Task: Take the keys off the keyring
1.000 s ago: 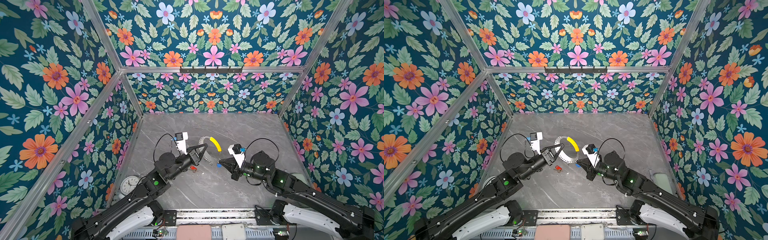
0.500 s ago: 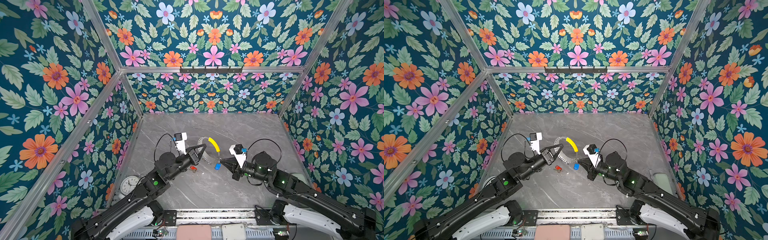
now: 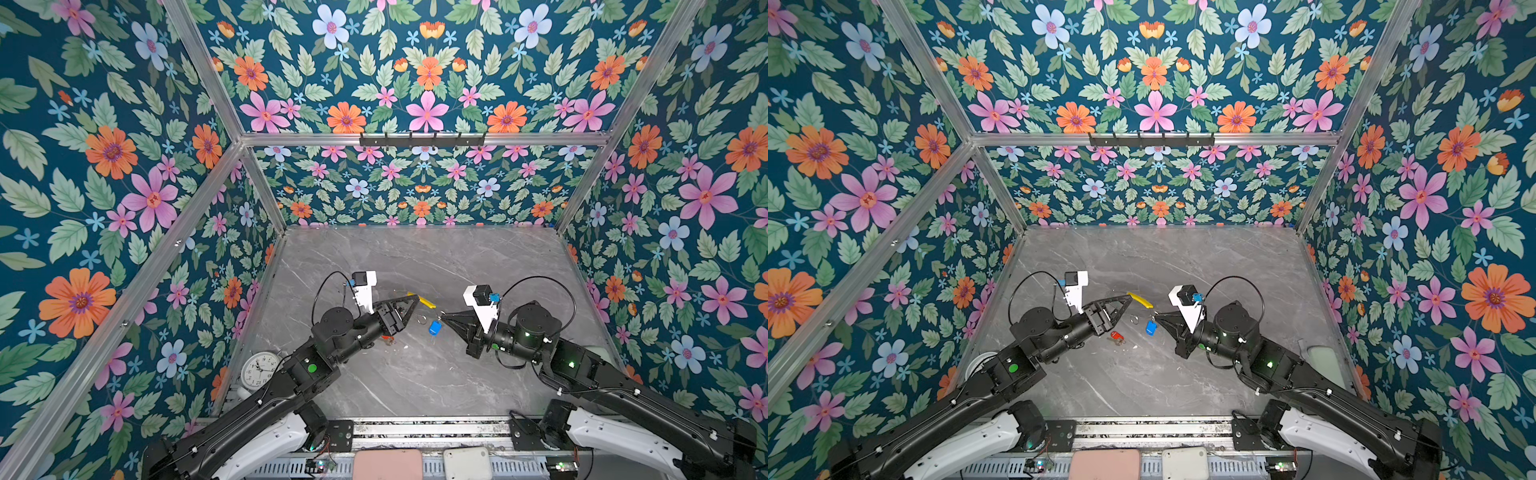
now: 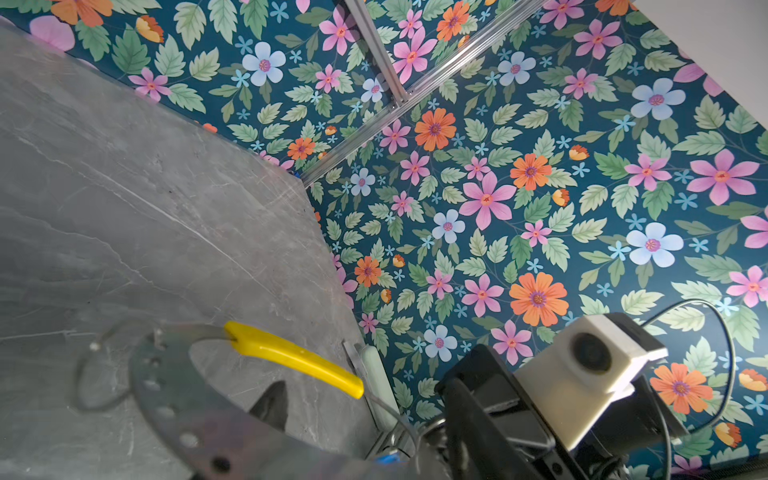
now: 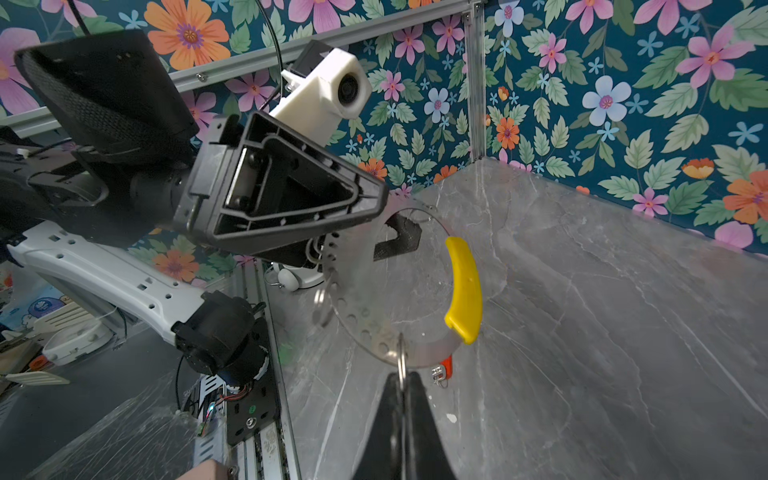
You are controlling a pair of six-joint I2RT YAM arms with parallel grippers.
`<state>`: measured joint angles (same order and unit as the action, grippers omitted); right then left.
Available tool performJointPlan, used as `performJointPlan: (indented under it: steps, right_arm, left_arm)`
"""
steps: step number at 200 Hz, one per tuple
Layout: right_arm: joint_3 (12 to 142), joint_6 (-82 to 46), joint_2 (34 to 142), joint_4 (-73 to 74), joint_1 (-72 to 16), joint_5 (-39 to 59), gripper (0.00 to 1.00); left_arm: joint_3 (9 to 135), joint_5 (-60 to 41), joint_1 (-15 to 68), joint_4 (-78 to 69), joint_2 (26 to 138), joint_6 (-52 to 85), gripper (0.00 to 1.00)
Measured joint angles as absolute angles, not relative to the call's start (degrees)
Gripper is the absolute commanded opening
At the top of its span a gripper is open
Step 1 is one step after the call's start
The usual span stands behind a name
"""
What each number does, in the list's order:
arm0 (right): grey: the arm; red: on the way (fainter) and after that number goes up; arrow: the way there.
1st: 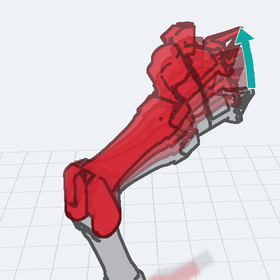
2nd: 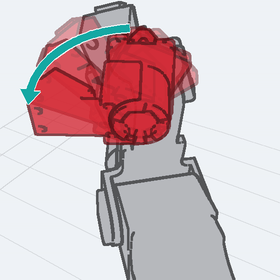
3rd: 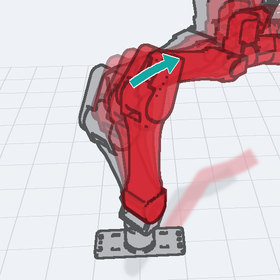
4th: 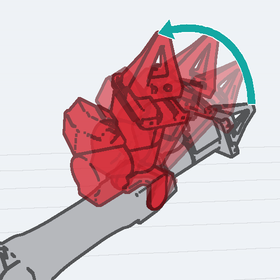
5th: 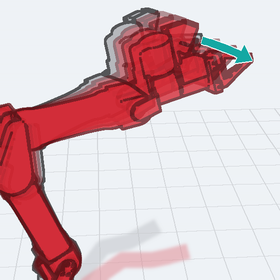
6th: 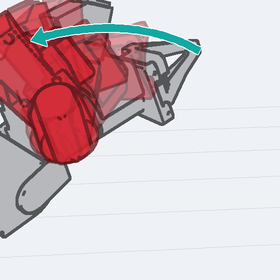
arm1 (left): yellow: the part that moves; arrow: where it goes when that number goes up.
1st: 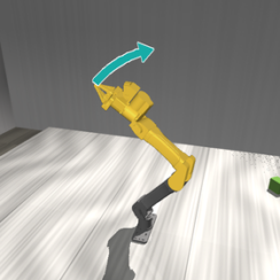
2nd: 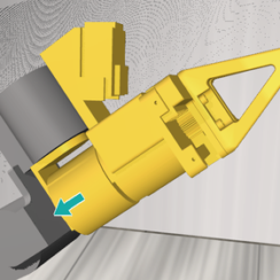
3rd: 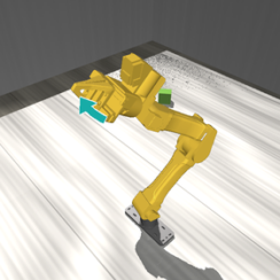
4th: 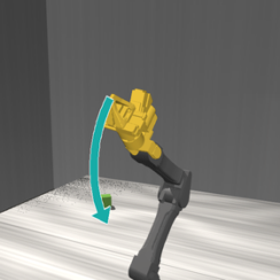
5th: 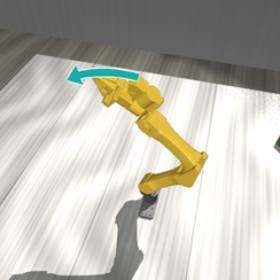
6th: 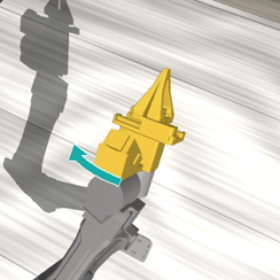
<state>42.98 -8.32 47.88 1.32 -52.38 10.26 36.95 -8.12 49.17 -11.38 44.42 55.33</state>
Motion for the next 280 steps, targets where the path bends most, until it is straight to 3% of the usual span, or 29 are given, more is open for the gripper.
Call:
performJointPlan:
  steps: [92, 126, 170, 218, 280]
  right_arm:
    - [45.89, -6.50, 48.36, -1.85, -52.10, 9.91, 0.00]
    - [47.18, -6.09, 48.93, -3.14, -48.21, 15.05, 0.00]
    - [50.13, -6.50, 50.39, -6.57, -43.20, 26.39, 0.00]
    - [53.10, -5.96, 52.47, -10.63, -41.06, 37.98, 0.00]
    - [54.72, -5.82, 53.87, -14.31, -40.91, 44.75, 0.00]
  left_arm:
    - [37.21, -0.01, 49.12, 6.11, 37.43, 46.89, 0.74]
    - [36.16, 1.21, 49.12, 7.35, 33.78, 42.57, 0.71]
    - [35.20, -9.19, 49.12, 0.25, 34.15, 33.76, 0.65]
    - [38.00, -24.62, 49.12, -8.16, 41.93, 26.13, 0.54]
    - [40.12, -35.57, 49.12, -11.05, 46.48, 22.61, 0.39]
